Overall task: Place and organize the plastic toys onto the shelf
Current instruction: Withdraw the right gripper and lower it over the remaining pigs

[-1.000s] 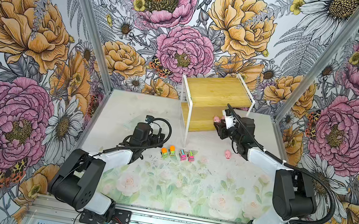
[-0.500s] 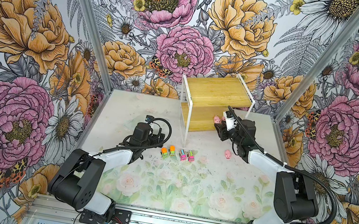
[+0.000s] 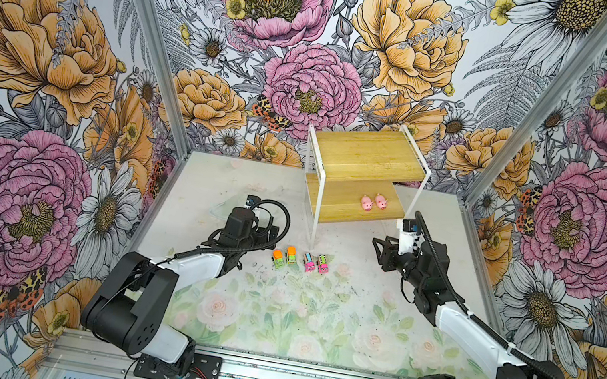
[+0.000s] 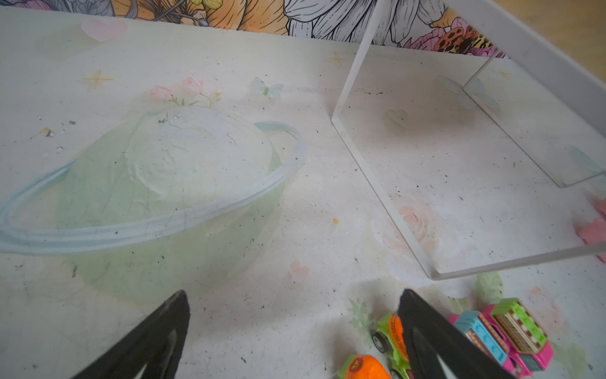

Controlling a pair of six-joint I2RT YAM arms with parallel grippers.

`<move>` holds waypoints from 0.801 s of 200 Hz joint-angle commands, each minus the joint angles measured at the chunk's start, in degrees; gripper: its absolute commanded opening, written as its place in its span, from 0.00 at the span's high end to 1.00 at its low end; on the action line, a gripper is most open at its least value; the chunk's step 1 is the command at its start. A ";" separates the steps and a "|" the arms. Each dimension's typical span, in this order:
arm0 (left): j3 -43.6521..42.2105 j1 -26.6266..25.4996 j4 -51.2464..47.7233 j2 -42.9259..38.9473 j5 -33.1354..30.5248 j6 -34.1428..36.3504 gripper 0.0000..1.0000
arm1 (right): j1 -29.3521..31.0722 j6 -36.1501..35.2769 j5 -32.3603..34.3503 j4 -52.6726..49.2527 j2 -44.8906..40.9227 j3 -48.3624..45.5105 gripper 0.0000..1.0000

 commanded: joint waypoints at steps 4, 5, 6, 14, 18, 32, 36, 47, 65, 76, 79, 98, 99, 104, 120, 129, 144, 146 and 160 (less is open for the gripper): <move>0.93 0.34 -0.32 -0.65 1.52 0.68 0.01 | -0.38 8.52 6.43 1.03 0.77 -4.89 0.52; 0.93 0.34 -0.32 -0.65 1.52 0.68 0.01 | -0.38 8.67 6.42 1.08 0.88 -5.07 0.52; 0.93 0.38 -0.32 -0.65 1.52 0.68 0.01 | -0.38 8.74 6.50 1.28 1.03 -5.16 0.52; 0.93 0.35 -0.32 -0.58 1.60 0.69 0.01 | -0.40 9.71 7.10 2.54 1.93 -6.34 0.52; 0.98 0.34 -0.32 -0.56 1.61 0.68 0.01 | -0.38 10.16 7.39 3.32 2.42 -6.85 0.52; 0.95 0.39 -0.32 -0.47 1.63 0.68 0.01 | -0.47 10.96 8.18 6.82 4.41 -8.37 0.52; 1.01 0.38 -0.28 -0.46 1.69 0.68 0.01 | -0.47 11.09 8.44 7.27 5.03 -8.39 0.52; 0.95 0.34 -0.32 -0.47 1.69 0.76 0.01 | -0.47 11.35 9.77 7.37 6.89 -7.88 0.52; 1.01 0.36 -0.30 -0.39 1.69 0.78 0.01 | -0.57 11.78 10.10 6.53 9.70 -5.77 0.52; 1.02 0.41 -0.32 -0.35 1.69 0.68 0.01 | -0.56 12.82 11.98 4.62 11.47 -4.02 0.52; 1.00 0.41 -0.32 -0.30 1.69 0.68 0.01 | -0.57 12.85 12.03 4.37 12.00 -3.53 0.52; 1.07 0.42 -0.32 -0.17 1.78 0.76 0.01 | -0.56 13.51 13.81 1.02 14.99 -0.38 0.53; 1.05 0.42 -0.32 -0.14 1.78 0.77 0.01 | -0.56 13.53 13.80 0.90 15.07 -0.27 0.53; 1.18 0.42 -0.35 -0.04 1.89 0.81 0.01 | -0.56 13.56 14.08 0.49 15.59 0.26 0.53; 1.24 0.42 -0.32 0.14 1.89 0.79 0.01 | -0.59 14.10 15.82 -0.50 16.29 1.14 0.53; 1.26 0.42 -0.32 0.14 1.87 0.77 0.01 | -0.56 14.67 17.21 -0.75 16.29 1.11 0.54; 1.28 0.42 -0.32 0.14 1.98 0.77 0.01 | -0.56 15.60 18.99 -1.30 16.26 1.14 0.54; 1.28 0.44 -0.30 0.10 2.01 0.79 0.01 | -0.56 15.65 19.10 -1.31 16.33 1.15 0.54; 1.20 0.34 -0.32 -0.18 2.16 0.77 0.01 | -0.54 16.36 19.42 -2.15 16.84 1.57 0.54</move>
